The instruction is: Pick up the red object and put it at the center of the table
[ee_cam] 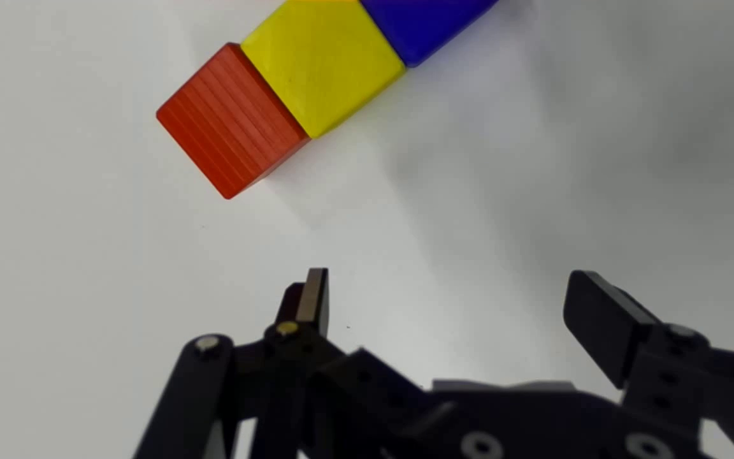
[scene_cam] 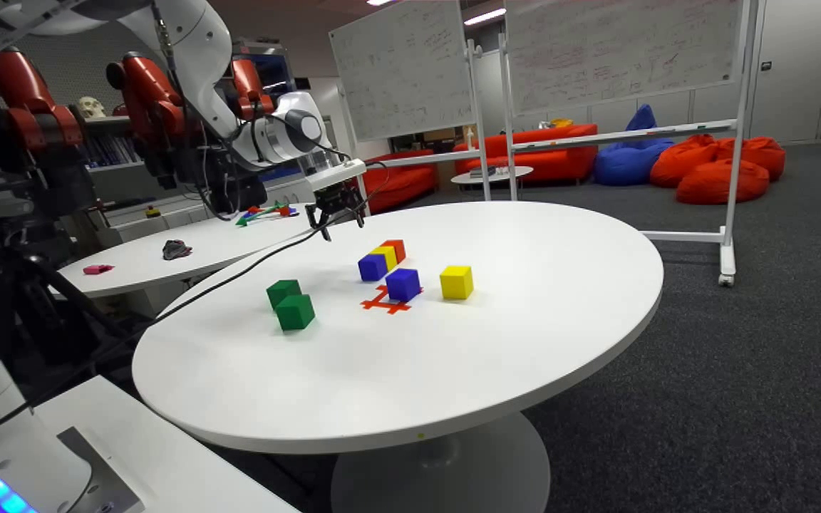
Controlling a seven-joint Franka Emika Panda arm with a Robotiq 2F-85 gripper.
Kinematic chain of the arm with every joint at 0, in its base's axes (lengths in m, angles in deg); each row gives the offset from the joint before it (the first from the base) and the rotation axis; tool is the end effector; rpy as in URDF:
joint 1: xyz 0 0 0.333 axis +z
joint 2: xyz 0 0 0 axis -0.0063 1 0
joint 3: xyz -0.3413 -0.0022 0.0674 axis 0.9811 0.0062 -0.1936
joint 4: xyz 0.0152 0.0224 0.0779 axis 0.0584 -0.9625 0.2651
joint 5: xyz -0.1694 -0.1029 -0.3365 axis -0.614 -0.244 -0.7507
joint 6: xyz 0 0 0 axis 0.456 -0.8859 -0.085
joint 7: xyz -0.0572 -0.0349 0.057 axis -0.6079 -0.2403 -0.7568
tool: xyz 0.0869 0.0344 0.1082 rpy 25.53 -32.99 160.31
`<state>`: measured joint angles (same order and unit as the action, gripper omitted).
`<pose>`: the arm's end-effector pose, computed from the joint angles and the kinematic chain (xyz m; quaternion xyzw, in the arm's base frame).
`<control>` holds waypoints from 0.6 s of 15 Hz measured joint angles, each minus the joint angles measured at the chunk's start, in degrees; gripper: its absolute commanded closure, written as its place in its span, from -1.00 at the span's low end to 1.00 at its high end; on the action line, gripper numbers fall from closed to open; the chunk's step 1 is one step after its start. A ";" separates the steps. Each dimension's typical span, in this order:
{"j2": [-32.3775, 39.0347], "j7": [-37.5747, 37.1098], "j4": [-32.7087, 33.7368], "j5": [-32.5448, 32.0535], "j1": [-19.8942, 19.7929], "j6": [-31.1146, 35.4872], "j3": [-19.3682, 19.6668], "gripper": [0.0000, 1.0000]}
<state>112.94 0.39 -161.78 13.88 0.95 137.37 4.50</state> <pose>0.6874 0.1293 0.2454 0.8461 0.5282 0.0356 0.0628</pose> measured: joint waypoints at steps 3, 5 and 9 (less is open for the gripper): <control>0.02 -0.10 0.01 -0.15 0.88 -0.91 0.81 -1.00; 0.01 0.03 0.19 -1.25 1.91 -4.09 1.66 -1.00; -0.02 1.57 1.56 -4.82 3.87 -14.57 3.11 -1.00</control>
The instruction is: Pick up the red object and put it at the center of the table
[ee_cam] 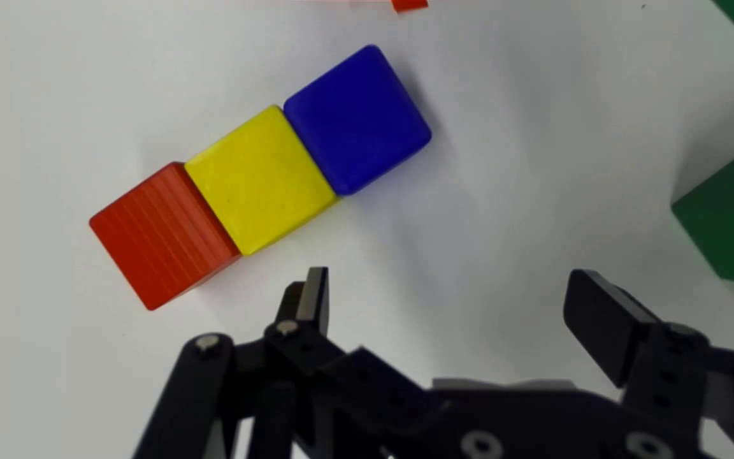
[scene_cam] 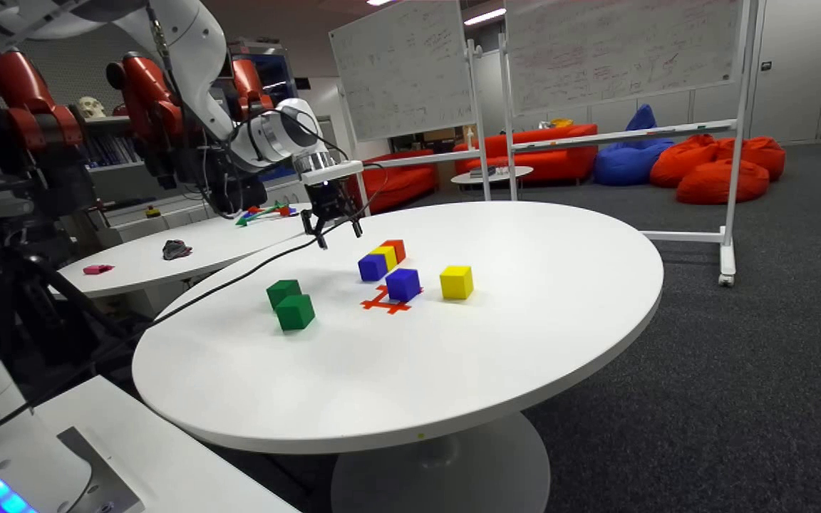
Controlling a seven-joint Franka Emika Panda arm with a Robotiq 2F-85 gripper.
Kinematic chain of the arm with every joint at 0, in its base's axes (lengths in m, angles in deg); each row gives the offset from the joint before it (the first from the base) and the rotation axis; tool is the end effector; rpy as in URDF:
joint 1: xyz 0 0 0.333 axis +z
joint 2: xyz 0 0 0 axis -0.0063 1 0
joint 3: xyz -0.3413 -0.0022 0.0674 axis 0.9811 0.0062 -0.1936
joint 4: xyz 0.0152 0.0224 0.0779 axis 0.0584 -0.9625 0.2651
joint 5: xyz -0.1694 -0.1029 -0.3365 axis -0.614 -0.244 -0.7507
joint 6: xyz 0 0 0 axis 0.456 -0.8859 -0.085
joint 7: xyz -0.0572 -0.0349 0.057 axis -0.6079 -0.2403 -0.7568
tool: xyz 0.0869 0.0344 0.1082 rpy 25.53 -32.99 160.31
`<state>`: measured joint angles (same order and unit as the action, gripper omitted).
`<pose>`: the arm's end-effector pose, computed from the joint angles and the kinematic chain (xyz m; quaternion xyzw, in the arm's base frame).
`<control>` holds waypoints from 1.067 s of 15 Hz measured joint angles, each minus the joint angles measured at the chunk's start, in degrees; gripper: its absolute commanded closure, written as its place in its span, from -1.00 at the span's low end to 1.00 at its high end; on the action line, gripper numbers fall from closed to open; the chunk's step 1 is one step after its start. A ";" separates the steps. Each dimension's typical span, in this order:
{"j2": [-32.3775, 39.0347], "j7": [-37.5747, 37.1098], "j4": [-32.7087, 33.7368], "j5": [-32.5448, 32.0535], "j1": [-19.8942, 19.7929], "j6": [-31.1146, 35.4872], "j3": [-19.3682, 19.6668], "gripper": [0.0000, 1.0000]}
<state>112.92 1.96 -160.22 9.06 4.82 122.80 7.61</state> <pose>0.6634 0.1203 0.2343 0.8192 0.5587 -0.0917 0.0917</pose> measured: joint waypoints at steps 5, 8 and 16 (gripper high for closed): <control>-0.01 2.22 0.28 -1.17 0.26 -1.97 0.05 -1.00; 0.06 2.19 0.24 -0.96 0.26 -1.96 0.04 -1.00; 0.10 2.19 -0.54 14.70 -3.03 8.00 -1.84 -1.00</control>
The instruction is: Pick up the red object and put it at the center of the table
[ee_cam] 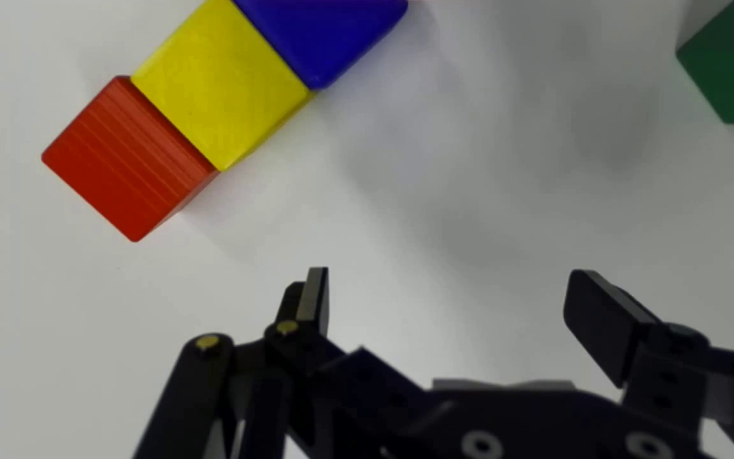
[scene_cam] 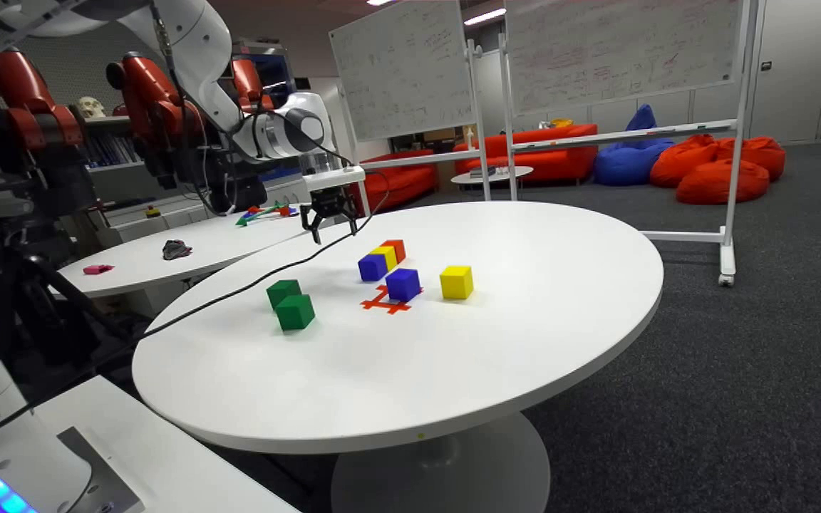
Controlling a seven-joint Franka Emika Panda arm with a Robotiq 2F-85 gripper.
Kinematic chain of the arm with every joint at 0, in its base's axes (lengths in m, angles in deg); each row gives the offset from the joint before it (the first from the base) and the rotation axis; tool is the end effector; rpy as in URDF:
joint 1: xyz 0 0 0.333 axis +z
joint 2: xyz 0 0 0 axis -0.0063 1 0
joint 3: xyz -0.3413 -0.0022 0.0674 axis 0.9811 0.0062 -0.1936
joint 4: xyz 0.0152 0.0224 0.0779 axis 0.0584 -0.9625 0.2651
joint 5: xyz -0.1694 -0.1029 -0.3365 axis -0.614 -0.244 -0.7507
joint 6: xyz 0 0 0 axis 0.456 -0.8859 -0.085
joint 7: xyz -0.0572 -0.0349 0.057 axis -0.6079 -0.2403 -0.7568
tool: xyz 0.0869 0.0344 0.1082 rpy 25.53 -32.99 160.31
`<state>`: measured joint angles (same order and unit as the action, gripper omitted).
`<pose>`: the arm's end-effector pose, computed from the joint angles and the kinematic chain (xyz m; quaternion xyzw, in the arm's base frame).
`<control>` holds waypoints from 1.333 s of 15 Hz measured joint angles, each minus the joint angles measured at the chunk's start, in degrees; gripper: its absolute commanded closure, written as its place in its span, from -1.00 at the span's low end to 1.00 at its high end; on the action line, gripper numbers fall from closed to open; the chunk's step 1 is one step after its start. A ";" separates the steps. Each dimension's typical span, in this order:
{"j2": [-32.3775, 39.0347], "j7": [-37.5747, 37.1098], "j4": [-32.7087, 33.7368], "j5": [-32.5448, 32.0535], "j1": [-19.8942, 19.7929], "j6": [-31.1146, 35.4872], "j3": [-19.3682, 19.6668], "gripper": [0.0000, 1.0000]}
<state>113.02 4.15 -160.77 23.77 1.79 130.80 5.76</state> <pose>0.6766 0.1269 0.2395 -0.8641 -0.5032 0.0019 0.0016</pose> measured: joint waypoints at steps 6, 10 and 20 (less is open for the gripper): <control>0.00 -0.01 -0.31 2.00 -0.71 1.29 -0.35 -1.00; 0.01 -0.51 -0.27 0.66 -0.25 0.31 0.75 -1.00; 0.03 -18.06 -1.04 8.55 -1.05 9.39 1.27 -1.00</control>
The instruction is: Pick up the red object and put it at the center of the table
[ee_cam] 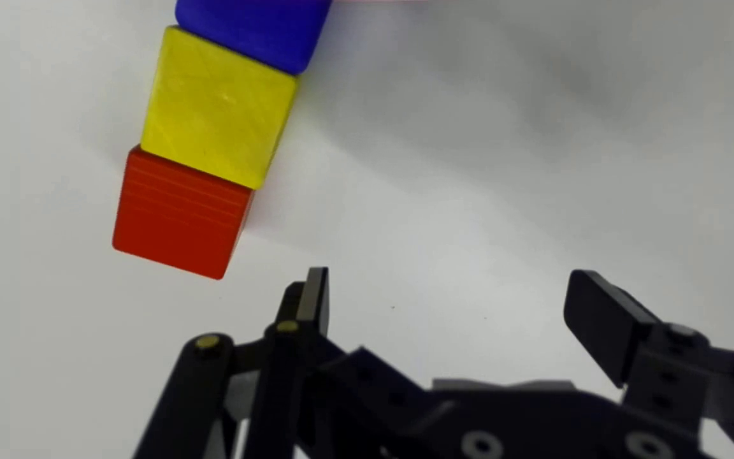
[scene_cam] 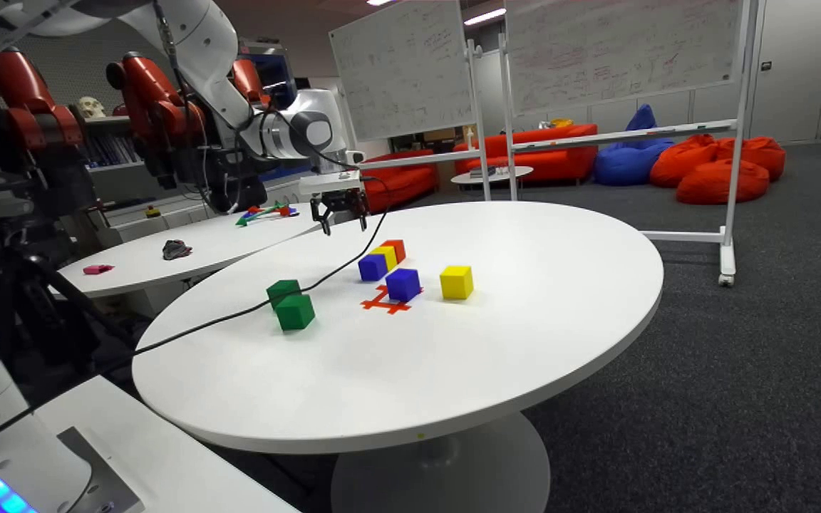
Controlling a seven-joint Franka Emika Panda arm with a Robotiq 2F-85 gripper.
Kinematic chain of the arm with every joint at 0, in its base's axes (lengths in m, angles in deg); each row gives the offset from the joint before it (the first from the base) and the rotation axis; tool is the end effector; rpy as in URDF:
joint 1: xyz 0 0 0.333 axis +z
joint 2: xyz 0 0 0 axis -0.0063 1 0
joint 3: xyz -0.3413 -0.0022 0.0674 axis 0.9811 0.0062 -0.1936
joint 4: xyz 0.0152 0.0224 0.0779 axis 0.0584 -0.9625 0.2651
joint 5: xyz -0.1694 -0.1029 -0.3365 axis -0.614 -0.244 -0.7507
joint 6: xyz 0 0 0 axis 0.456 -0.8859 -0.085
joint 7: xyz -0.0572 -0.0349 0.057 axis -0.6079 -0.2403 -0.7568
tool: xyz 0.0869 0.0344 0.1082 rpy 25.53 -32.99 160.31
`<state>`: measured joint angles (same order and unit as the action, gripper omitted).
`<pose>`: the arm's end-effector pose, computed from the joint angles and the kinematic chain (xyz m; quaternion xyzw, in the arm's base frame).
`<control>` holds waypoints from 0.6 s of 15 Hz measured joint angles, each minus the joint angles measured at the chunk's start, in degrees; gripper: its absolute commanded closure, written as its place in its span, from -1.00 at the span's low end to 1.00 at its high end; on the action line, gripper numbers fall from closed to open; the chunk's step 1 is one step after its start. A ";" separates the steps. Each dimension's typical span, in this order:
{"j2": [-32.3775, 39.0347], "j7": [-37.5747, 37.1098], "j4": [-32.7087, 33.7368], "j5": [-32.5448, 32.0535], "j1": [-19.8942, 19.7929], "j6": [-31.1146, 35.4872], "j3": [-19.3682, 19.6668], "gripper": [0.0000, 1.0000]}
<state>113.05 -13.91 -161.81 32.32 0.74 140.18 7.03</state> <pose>0.6959 0.1092 0.2462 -0.9526 -0.2926 -0.0741 0.0382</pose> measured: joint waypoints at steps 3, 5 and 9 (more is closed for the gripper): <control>0.02 -4.04 -1.70 2.01 -0.27 7.12 -0.06 -1.00; 0.04 -5.17 -2.16 1.99 -0.13 8.46 -0.06 -1.00; 0.05 -5.66 -2.18 1.93 -0.08 8.41 -0.06 -1.00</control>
<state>113.10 -19.57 -163.99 34.25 0.66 148.59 6.97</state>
